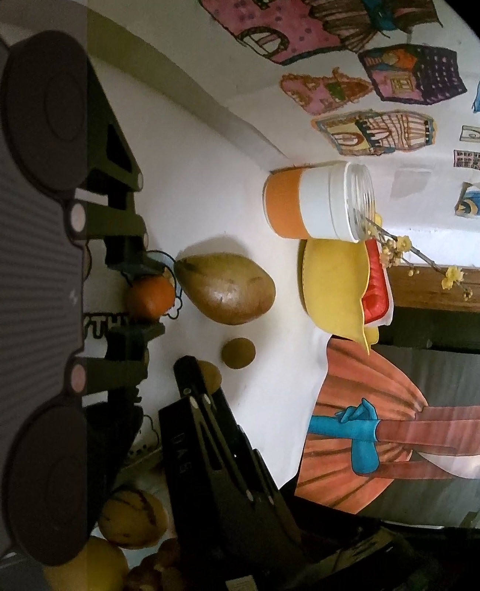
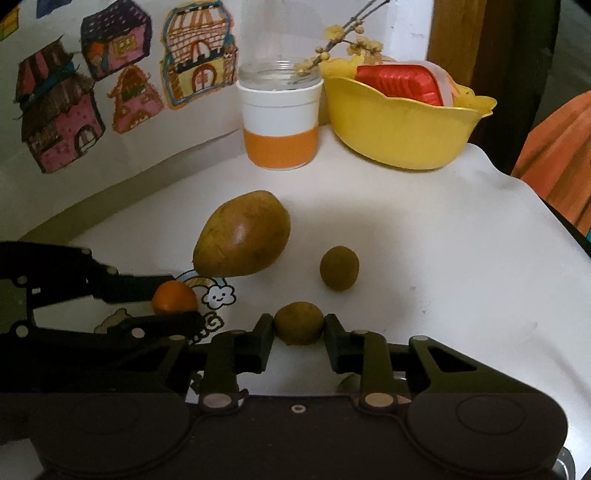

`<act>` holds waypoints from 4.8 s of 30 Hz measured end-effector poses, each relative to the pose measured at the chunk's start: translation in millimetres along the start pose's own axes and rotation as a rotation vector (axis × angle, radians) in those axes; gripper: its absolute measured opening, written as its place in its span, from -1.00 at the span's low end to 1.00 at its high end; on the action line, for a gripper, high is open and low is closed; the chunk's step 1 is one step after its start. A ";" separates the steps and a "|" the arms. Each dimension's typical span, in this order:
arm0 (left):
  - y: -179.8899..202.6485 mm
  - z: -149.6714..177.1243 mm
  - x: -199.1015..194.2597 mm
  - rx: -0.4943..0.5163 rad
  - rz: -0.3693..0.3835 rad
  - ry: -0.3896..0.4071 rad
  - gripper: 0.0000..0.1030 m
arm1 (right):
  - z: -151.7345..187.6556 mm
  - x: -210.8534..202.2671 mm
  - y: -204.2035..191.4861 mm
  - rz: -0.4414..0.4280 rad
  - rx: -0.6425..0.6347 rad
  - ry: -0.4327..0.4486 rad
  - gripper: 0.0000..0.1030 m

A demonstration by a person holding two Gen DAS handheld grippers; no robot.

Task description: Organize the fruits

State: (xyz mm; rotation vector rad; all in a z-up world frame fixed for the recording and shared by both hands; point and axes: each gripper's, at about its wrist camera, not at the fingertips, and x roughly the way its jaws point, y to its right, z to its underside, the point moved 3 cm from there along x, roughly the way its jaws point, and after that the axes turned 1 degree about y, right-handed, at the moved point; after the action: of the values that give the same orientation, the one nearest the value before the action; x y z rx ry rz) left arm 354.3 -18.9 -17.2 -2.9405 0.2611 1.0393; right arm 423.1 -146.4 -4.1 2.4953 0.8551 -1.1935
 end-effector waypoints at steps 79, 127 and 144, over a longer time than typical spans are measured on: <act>153.6 77.4 -122.0 -0.055 0.132 -0.108 -0.46 | 237.5 -214.2 -24.0 0.272 0.411 0.227 -0.38; 149.2 69.1 -95.1 -0.103 0.083 -0.126 -0.45 | 223.5 -177.6 -0.3 0.353 0.357 0.228 -0.37; 145.6 66.2 -123.9 -0.125 0.079 -0.081 0.10 | 231.4 -218.0 -16.1 0.390 0.351 0.289 0.28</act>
State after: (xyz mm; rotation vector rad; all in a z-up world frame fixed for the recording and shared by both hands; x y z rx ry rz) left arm 194.8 -139.1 15.1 -3.0106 0.3255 1.2255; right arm 160.6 -325.0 17.7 2.9816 0.1953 -0.9270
